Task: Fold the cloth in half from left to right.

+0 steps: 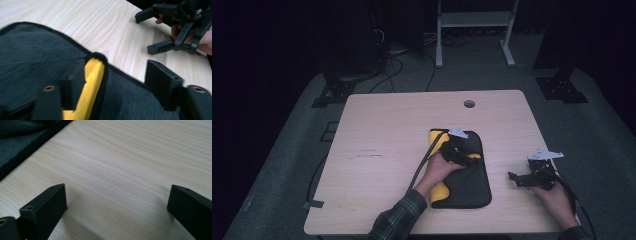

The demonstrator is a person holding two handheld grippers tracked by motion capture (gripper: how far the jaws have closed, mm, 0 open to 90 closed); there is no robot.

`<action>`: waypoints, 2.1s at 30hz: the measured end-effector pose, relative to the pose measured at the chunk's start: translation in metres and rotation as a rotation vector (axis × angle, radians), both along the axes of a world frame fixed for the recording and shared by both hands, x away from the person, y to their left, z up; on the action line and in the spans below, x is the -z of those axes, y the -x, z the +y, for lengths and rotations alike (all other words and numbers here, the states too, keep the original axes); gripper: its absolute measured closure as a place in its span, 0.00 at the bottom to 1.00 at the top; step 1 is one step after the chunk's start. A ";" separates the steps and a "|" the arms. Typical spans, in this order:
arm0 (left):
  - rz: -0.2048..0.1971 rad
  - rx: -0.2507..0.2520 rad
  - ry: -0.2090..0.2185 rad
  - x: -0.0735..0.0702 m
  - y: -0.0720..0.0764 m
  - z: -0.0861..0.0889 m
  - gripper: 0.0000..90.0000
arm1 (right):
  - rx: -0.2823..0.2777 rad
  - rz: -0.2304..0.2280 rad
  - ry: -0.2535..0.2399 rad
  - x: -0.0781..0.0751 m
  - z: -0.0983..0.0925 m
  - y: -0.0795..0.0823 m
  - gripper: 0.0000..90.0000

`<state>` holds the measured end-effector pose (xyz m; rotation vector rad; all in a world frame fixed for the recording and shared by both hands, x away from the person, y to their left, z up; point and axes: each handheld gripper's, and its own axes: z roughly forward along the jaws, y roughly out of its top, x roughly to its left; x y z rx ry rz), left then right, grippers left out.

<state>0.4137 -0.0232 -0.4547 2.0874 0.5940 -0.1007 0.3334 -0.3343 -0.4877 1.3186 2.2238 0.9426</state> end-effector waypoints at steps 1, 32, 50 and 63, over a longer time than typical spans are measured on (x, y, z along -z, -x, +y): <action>-0.003 -0.005 0.002 -0.001 0.001 0.003 0.30 | 0.000 0.000 0.000 0.000 0.000 0.000 0.02; -0.185 -0.223 -0.226 -0.007 0.049 0.137 0.02 | 0.004 0.001 -0.001 0.000 -0.001 0.001 0.02; -0.173 -0.286 -0.355 0.013 0.079 0.207 0.02 | 0.016 0.001 -0.001 0.000 -0.002 0.006 0.02; -0.184 -0.278 -0.302 0.027 0.087 0.237 0.01 | -0.012 -0.040 0.005 -0.014 0.004 0.007 0.34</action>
